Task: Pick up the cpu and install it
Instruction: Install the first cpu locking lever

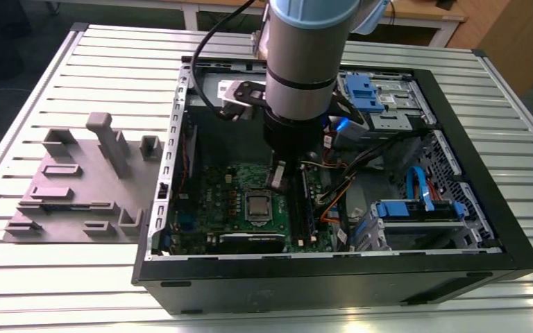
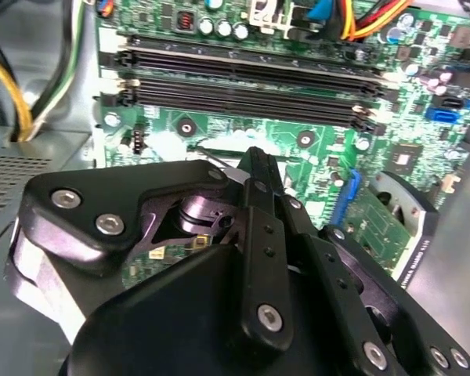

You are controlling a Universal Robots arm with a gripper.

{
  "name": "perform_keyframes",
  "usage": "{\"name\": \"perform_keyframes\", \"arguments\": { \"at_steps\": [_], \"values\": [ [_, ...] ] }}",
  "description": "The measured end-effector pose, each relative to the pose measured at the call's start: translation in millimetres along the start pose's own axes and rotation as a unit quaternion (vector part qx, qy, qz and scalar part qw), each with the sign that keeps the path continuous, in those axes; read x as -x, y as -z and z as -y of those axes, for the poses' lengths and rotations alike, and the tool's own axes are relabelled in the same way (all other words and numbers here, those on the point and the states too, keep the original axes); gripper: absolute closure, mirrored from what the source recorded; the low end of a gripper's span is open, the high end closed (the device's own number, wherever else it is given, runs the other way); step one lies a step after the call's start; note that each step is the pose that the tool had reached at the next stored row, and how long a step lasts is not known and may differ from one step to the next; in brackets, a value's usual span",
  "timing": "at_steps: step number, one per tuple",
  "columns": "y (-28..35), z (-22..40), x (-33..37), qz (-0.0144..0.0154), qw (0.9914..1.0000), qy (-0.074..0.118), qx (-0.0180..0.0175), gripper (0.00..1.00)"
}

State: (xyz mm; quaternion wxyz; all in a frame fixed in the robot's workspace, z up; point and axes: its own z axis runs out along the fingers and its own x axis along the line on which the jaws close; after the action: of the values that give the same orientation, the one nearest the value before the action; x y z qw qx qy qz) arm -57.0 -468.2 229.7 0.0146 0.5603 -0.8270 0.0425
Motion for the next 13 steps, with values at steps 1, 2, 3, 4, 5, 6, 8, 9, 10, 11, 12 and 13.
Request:
{"name": "perform_keyframes", "arguments": {
  "at_steps": [1, 2, 3, 4, 5, 6, 8, 9, 10, 11, 12, 13],
  "values": [
    [-0.4, 0.0, 0.0, -0.0026, 1.0, 0.001, -0.0008, 0.9],
    [-0.5, 0.0, 0.0, -0.003, 0.99999, 0.002, -0.0009, 0.9],
    [-0.5, 0.0, 0.0, -0.003, 0.99999, 0.002, -0.001, 0.9],
    [-0.5, 0.0, 0.0, -0.003, 0.99999, 0.002, -0.001, 0.9],
    [-0.5, 0.0, 0.0, -0.003, 0.99999, 0.002, -0.001, 0.9],
    [-0.6, 0.0, 0.1, -0.0029, 0.99999, 0.002, -0.001, 0.9],
    [-0.6, 0.0, 0.1, -0.0029, 0.99999, 0.002, -0.0011, 0.9],
    [-0.6, 0.0, 0.1, -0.0029, 0.99999, 0.002, -0.001, 0.9],
    [-0.6, 0.0, 0.0, -0.0029, 0.99999, 0.002, -0.001, 0.9],
    [-0.8, 0.0, -0.1, -0.0028, 0.99999, 0.002, -0.0011, 0.9],
    [-0.9, 0.0, -0.3, -0.0028, 0.99999, 0.002, -0.001, 0.9],
    [-1.0, 0.2, -0.6, -0.0029, 0.99999, 0.002, -0.001, 0.9]
  ]
}}
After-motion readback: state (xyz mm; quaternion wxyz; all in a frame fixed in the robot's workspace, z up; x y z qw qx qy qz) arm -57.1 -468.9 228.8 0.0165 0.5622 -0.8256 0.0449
